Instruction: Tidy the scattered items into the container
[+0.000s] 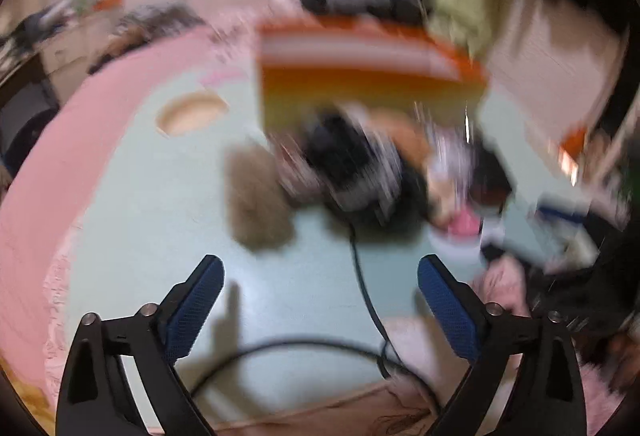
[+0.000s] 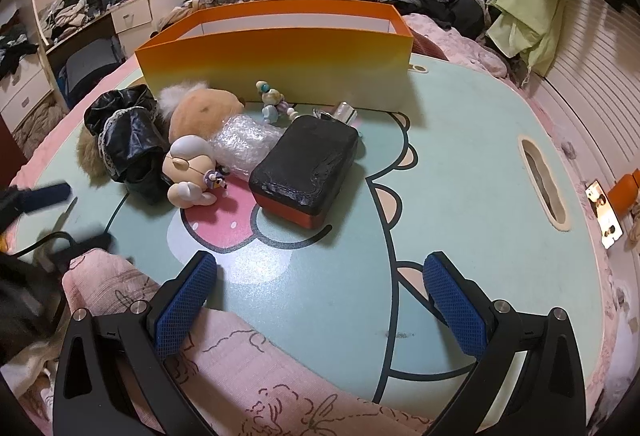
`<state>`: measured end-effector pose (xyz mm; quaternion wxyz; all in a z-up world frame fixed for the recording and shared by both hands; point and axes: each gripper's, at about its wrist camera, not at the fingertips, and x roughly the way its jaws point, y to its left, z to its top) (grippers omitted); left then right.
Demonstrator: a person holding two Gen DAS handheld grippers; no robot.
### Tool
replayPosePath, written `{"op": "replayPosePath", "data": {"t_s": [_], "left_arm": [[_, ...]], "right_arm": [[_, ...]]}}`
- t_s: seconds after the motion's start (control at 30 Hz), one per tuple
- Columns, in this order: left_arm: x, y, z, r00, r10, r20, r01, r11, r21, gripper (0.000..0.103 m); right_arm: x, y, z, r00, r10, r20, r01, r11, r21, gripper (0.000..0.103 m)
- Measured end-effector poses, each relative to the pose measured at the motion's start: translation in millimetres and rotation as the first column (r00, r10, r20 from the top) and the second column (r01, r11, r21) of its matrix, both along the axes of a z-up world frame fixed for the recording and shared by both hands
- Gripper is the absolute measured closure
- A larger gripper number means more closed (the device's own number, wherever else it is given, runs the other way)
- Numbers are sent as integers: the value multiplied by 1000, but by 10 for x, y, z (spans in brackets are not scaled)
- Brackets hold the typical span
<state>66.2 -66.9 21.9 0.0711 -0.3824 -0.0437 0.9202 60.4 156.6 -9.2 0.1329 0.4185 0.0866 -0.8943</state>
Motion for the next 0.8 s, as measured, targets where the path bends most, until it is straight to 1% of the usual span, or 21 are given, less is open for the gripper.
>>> {"op": "replayPosePath", "data": {"t_s": [0.07, 0.13, 0.17, 0.2, 0.23, 0.27, 0.3, 0.33, 0.37, 0.5, 0.53, 0.6, 0.67, 0.7, 0.73, 0.77, 0.8], "left_arm": [[8, -243, 140, 997, 53, -58, -49, 997, 67, 5], [-51, -387, 176, 995, 85, -58, -81, 994, 79, 7], [-93, -453, 166, 994, 98, -56, -94, 993, 74, 8], [-124, -480, 142, 993, 101, -55, -98, 993, 61, 13], [-170, -494, 96, 994, 102, -38, -100, 994, 38, 22], [-197, -491, 55, 994, 104, -22, -104, 994, 25, 28], [-218, -503, 18, 994, 105, -10, -105, 994, 27, 38], [-246, -514, -14, 995, 101, 2, -101, 994, 40, 39], [-284, -534, -50, 996, 90, 11, -91, 994, 66, 39], [-312, -494, -58, 998, 60, -23, -57, 991, 124, 39], [-328, -470, -54, 998, 54, -31, -49, 990, 130, 39], [-395, -410, -64, 999, 43, -22, -40, 992, 116, 40], [-461, -359, -93, 999, 42, -9, -40, 994, 99, 55], [-495, -349, -124, 999, 42, 6, -42, 994, 99, 68], [-519, -355, -156, 999, 40, 18, -41, 993, 112, 72], [-508, -366, -158, 999, 43, 9, -44, 991, 129, 73], [-512, -375, -168, 999, 46, 8, -46, 990, 135, 76]], "right_arm": [[11, 11, 7, 1000, 1, -6, -1, 1000, -10, 0], [5, 32, 19, 1000, 2, -8, -2, 1000, -31, 1], [3, 43, 28, 1000, 0, -10, 0, 999, -40, 3], [5, 54, 38, 1000, -2, -15, 2, 999, -48, 7], [8, 61, 47, 1000, -3, -19, 2, 999, -54, 11], [7, 63, 55, 1000, -3, -22, 1, 998, -58, 14], [12, 67, 65, 1000, 0, -26, -1, 998, -64, 18], [17, 73, 79, 999, 1, -33, -4, 998, -71, 21], [26, 81, 96, 999, 3, -42, -7, 997, -79, 22], [50, 116, 167, 997, 6, -76, -16, 992, -125, 23], [53, 120, 178, 997, 6, -82, -17, 991, -133, 23], [57, 122, 194, 996, 4, -89, -17, 990, -142, 23], [52, 121, 195, 996, 5, -91, -18, 990, -142, 29], [48, 115, 191, 996, 5, -88, -18, 990, -141, 31], [43, 115, 187, 996, 5, -85, -18, 990, -141, 31], [37, 114, 185, 997, 5, -83, -17, 990, -143, 31], [35, 119, 184, 997, 5, -82, -16, 989, -145, 31]]}}
